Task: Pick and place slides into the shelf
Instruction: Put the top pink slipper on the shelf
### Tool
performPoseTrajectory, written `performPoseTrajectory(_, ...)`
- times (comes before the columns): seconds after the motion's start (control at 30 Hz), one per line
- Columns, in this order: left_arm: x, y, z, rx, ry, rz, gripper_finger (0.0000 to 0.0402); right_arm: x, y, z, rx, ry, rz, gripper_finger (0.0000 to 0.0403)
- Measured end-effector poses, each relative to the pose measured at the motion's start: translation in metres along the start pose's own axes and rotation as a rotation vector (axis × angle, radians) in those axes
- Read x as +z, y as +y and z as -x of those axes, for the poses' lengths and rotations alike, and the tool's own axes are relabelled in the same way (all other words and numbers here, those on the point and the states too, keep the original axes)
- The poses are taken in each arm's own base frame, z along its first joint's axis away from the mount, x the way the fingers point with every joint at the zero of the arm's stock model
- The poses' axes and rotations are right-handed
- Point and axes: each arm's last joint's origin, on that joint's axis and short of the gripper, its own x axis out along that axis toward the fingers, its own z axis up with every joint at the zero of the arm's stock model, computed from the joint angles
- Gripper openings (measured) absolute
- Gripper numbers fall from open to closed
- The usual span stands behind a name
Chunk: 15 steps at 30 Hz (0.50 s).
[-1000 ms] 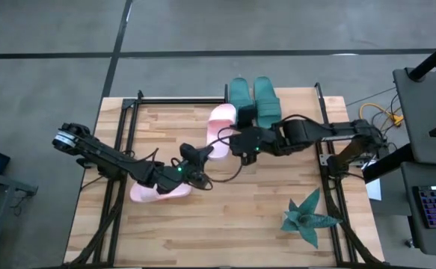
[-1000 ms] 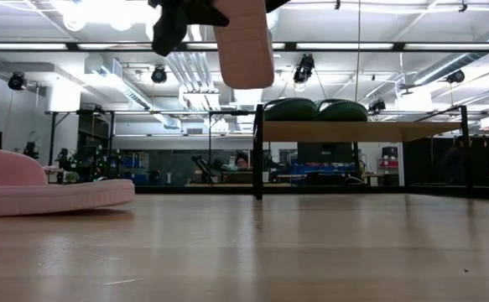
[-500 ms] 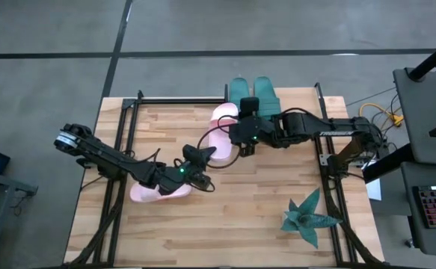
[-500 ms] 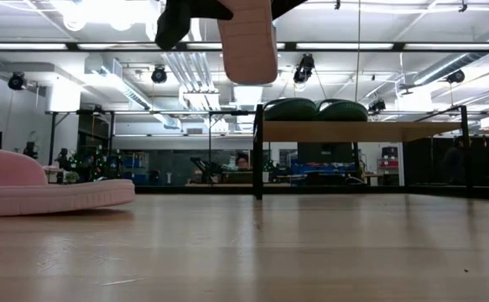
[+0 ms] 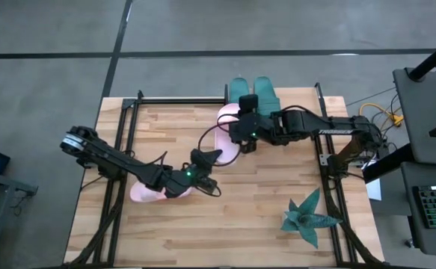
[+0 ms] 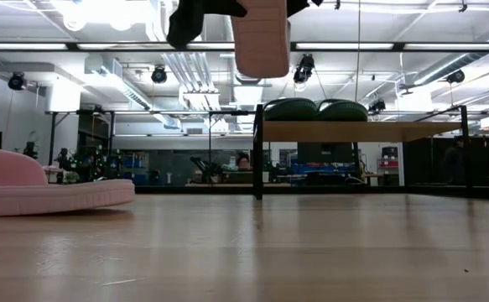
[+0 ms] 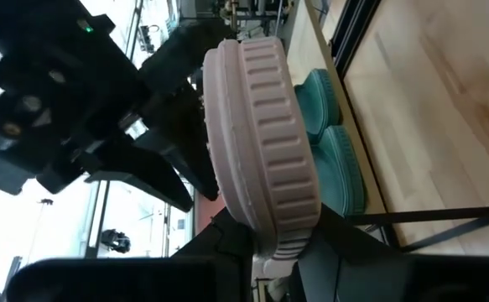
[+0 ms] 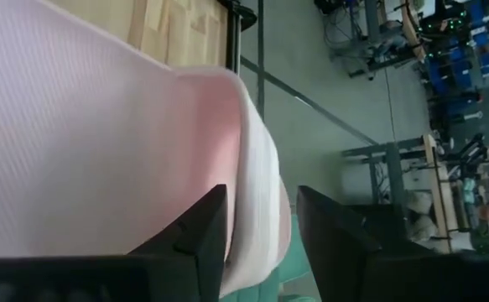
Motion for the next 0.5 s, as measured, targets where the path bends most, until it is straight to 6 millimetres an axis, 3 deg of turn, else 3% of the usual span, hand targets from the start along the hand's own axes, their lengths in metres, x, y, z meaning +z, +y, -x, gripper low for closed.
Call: performPoseTrajectory(0.5, 0.0007, 0.0033, -0.0002, 0.006, 0.005, 0.004, 0.0043, -0.0074, -0.0028, -0.0047, 0.016, 0.048, 0.053, 0.0034)
